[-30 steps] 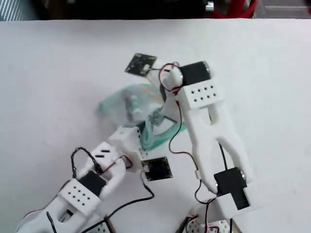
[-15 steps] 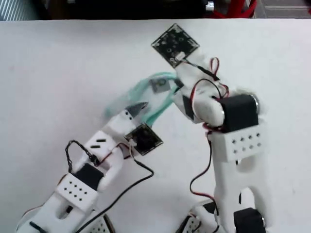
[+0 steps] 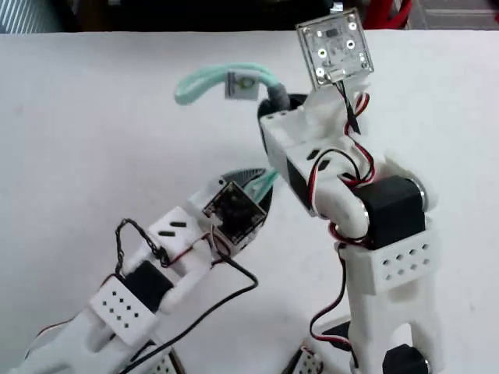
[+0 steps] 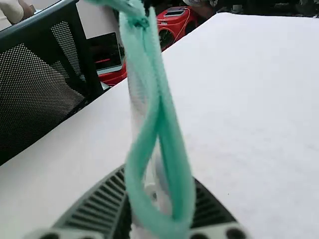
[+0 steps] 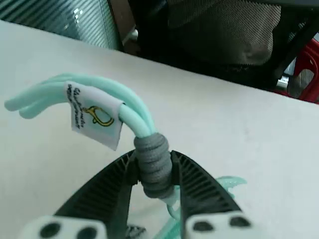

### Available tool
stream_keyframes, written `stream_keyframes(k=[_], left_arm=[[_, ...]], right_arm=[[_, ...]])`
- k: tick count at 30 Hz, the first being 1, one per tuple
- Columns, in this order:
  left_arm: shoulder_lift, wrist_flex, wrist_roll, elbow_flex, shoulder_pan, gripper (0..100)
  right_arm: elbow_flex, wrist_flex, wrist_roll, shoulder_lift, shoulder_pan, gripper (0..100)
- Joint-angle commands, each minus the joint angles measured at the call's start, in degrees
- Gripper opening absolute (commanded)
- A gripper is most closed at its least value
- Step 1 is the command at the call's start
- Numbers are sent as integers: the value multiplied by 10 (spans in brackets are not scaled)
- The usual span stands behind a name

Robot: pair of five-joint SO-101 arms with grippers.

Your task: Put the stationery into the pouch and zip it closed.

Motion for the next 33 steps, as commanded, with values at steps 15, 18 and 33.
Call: stream_keyframes(k=[15, 18, 33], left_arm=[[5, -29, 36, 10, 20, 24], [9, -50, 36, 10, -21, 24], [10, -56, 37, 6, -47, 24]], right_arm=[[23, -60, -127, -56, -105, 18], [22, -60, -103, -74, -144, 18], [-102, 21, -25, 26, -225, 18]])
